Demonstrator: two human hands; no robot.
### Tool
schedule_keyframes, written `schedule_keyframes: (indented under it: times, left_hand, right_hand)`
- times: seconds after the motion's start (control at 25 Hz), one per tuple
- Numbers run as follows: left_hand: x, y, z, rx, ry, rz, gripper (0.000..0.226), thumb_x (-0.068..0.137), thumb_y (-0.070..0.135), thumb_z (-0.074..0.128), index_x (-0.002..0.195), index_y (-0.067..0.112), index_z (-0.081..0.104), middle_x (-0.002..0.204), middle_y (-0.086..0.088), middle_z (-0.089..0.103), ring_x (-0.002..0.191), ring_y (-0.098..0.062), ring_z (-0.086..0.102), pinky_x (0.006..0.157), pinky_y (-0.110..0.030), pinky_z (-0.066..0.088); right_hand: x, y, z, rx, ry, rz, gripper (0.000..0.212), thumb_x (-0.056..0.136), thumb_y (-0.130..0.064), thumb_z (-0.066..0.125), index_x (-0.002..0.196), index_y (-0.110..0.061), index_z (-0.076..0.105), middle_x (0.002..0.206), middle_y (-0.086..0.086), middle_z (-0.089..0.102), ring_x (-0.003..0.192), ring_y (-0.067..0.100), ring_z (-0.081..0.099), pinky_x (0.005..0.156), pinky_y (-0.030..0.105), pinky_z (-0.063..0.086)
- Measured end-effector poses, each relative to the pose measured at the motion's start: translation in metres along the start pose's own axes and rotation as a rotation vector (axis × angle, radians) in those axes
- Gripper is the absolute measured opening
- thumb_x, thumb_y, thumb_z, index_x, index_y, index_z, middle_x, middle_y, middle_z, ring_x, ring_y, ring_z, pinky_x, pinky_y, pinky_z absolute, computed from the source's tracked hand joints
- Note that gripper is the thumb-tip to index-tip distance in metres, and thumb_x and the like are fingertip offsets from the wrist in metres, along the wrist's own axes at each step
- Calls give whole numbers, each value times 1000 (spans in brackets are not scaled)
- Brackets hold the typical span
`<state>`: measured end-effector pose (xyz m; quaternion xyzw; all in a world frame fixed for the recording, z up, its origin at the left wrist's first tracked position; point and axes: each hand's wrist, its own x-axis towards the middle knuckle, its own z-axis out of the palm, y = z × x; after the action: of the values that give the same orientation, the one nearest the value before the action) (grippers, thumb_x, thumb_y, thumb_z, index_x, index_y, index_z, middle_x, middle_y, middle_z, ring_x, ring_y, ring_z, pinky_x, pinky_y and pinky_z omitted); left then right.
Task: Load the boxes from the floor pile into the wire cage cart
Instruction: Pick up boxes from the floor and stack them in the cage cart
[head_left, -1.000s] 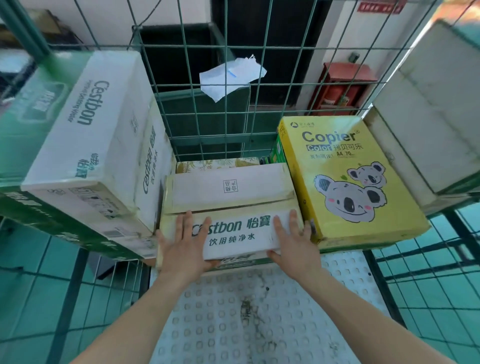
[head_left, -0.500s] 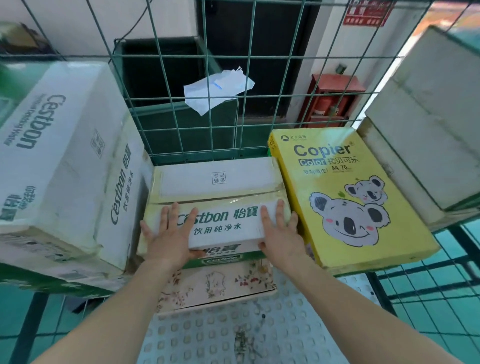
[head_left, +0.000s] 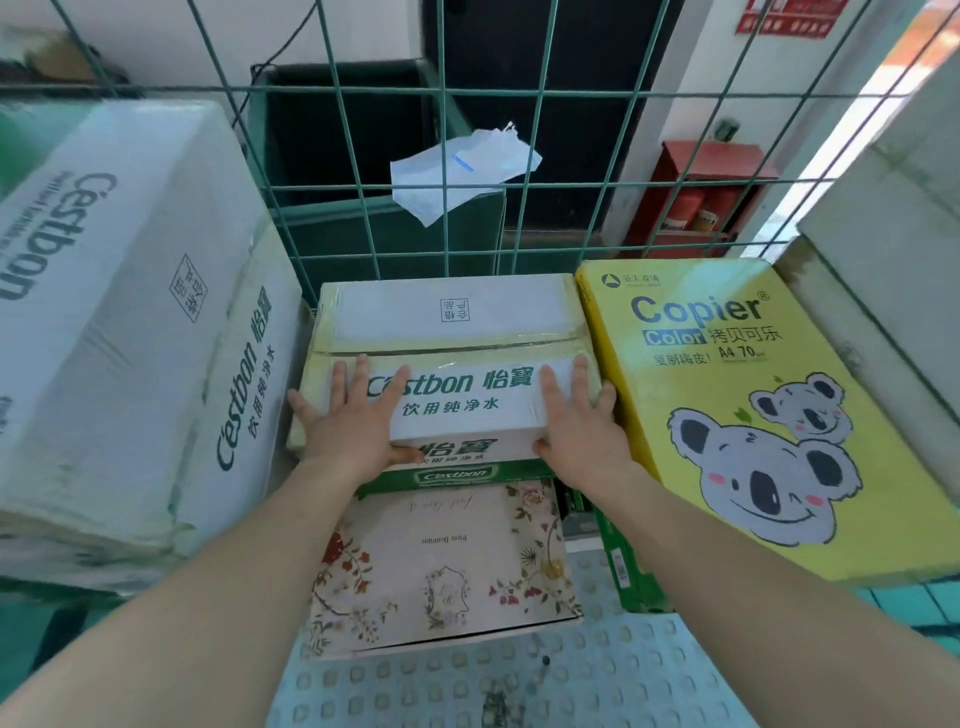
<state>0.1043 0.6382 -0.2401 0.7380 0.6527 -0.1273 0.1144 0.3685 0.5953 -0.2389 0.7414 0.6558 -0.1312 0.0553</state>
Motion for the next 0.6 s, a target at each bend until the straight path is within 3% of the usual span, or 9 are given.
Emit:
schedule_keyframes:
  times: [0.28,0.44,0.52,0.6]
  left_hand:
    - [0,-2,14,-11,62,10,118,72,82,61,154,49,-17,167,-6,-21,153,-33,-21,108,-82,-1]
    - [-4,-4,-7,-43,-104,6,126,67,87,62,154,48,-20,165,-5,-29,151,-31,-27,108,-81,-5]
    - [-19,1,-17,-156,-114,-7,125,67,91,56,158,41,-12,167,-5,-23,153,-29,-23,111,-77,-3]
    - [-49,14,-22,-397,-1,-6,111,77,87,52,161,32,5,170,-3,-10,156,-26,-11,118,-67,4]
  right_hand:
    - [1,-3,6,-27,-10,3,95,96,-33,61,158,-31,-11,163,10,-29,148,53,-4,103,57,47]
    - [0,2,-15,-17,-183,-7,109,92,-35,67,157,-31,-21,161,7,-36,150,48,-14,116,57,32]
    - [-14,3,-31,55,-177,2,107,92,-35,65,158,-26,-19,163,7,-33,153,41,-15,121,55,23]
    - [-47,-1,-41,259,-50,21,101,94,-34,61,160,-19,-14,166,7,-23,155,33,-12,125,49,15]
